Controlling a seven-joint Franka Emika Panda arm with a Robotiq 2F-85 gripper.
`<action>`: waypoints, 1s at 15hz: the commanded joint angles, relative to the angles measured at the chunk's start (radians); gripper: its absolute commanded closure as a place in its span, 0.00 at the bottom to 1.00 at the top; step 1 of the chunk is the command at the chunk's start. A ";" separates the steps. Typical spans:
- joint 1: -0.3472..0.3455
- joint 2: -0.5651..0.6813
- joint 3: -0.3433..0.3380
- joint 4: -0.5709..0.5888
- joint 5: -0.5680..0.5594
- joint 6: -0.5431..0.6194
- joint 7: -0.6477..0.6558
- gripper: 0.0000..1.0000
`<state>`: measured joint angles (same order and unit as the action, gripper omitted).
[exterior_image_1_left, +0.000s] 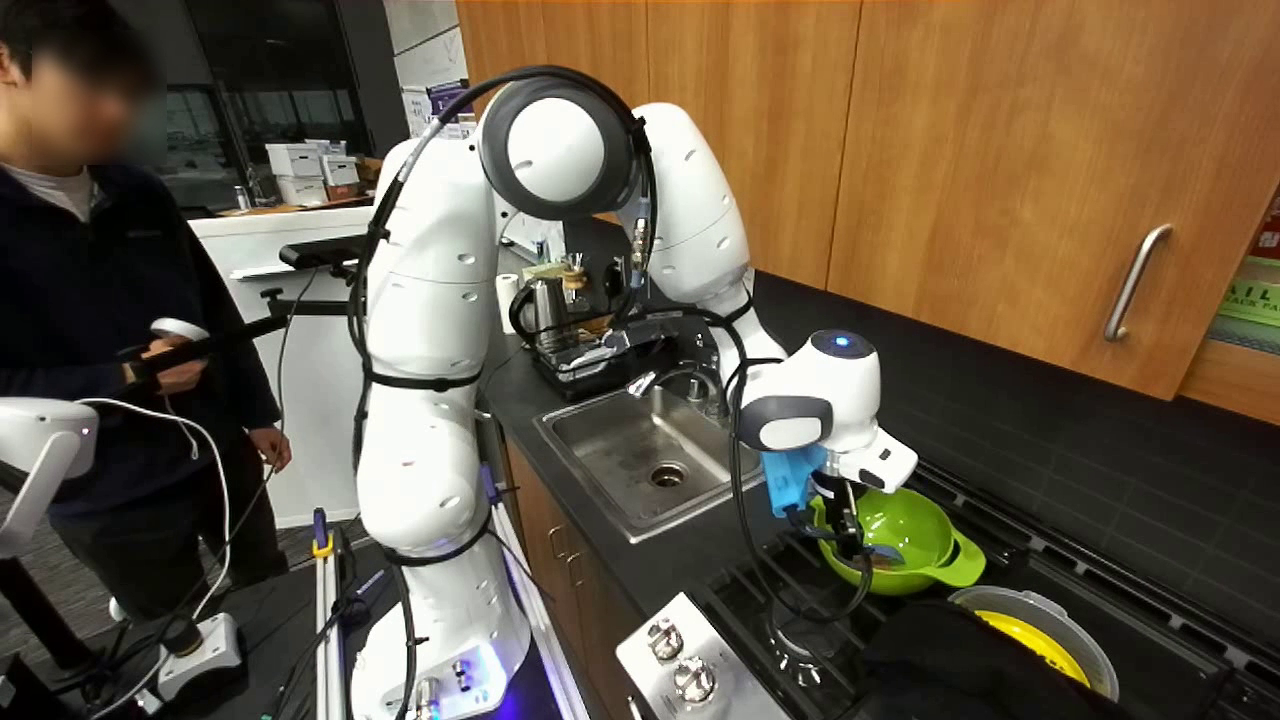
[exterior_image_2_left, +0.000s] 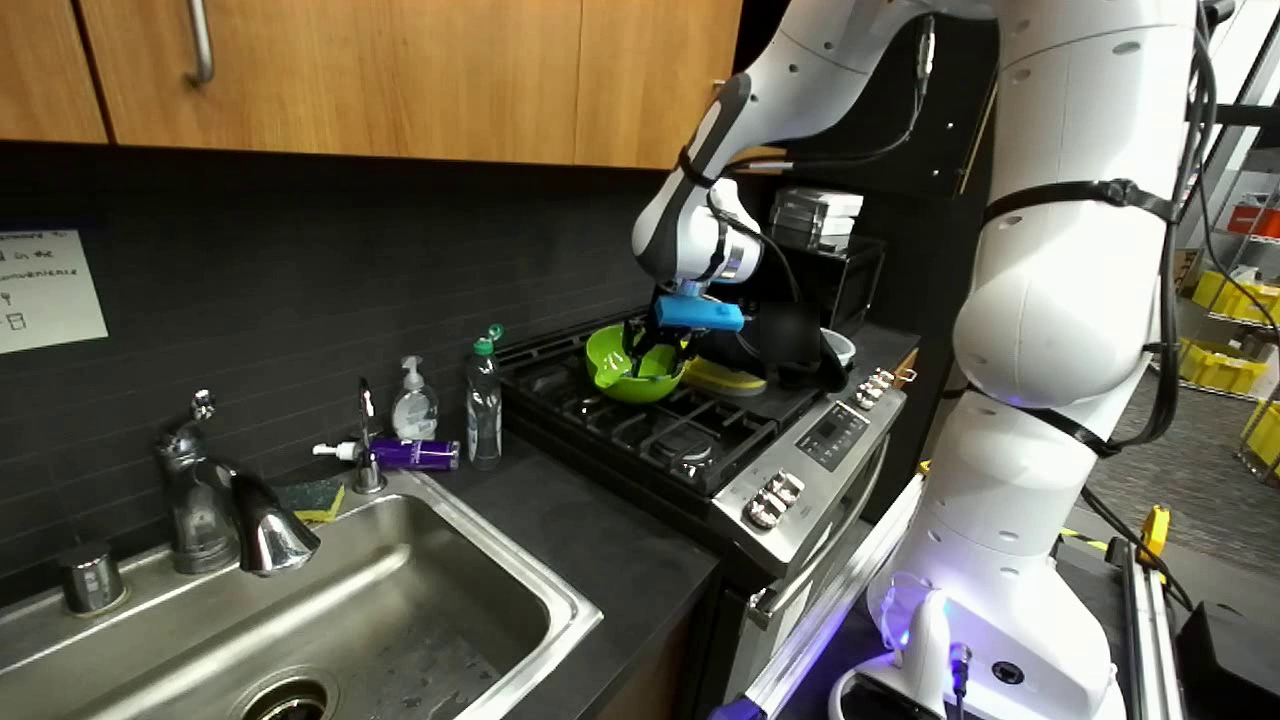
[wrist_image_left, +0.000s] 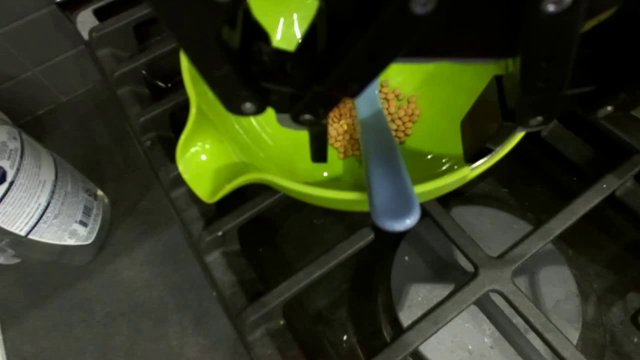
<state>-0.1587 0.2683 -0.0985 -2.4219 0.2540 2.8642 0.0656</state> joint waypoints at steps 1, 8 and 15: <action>0.003 -0.031 -0.010 -0.027 -0.035 0.001 -0.002 0.50; 0.006 -0.031 -0.011 -0.025 -0.047 -0.001 0.005 0.96; 0.007 -0.033 -0.011 -0.023 -0.046 -0.003 0.007 0.95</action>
<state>-0.1585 0.2680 -0.0989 -2.4237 0.2369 2.8642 0.0647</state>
